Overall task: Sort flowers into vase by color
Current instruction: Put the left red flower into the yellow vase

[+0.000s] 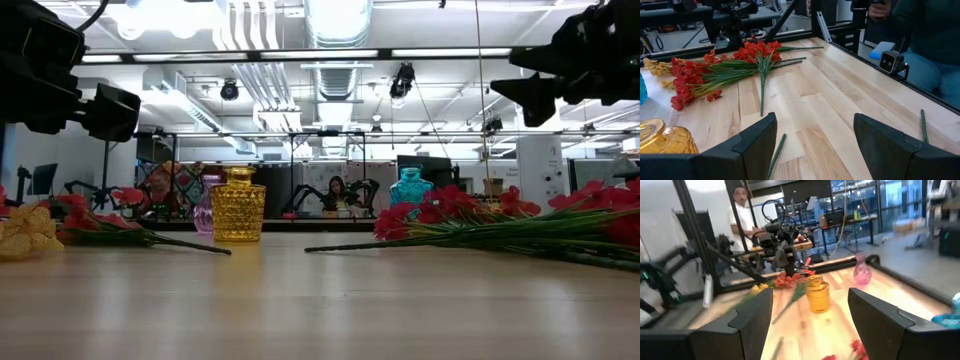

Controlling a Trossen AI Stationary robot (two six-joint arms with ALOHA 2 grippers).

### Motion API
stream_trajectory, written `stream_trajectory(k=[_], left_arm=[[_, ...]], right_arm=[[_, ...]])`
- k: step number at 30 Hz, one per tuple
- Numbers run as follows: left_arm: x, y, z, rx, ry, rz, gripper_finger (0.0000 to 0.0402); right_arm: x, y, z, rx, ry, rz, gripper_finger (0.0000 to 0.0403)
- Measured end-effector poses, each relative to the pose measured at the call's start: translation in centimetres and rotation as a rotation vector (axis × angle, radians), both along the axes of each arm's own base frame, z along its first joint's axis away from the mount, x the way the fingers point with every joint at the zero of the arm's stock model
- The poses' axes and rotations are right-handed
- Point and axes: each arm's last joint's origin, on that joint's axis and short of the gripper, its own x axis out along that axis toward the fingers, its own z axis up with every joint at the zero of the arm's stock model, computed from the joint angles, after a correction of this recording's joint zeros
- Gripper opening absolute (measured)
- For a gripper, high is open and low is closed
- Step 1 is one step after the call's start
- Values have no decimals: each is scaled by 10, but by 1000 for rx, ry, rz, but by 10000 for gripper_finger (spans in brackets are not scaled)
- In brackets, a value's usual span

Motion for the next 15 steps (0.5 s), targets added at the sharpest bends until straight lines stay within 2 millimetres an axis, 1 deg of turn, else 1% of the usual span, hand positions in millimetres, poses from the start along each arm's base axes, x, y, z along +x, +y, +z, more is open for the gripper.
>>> stream_trajectory(k=[6, 11, 15], left_arm=[[0, 0, 0, 0, 1, 0, 246], [0, 0, 0, 9, -3, 3, 246], [2, 5, 5, 32, -62, 124, 246]], right_arm=[[0, 1, 1, 26, -14, 43, 251], [-1, 5, 11, 29, -135, 113, 251], [-2, 7, 15, 1, -203, 139, 251]])
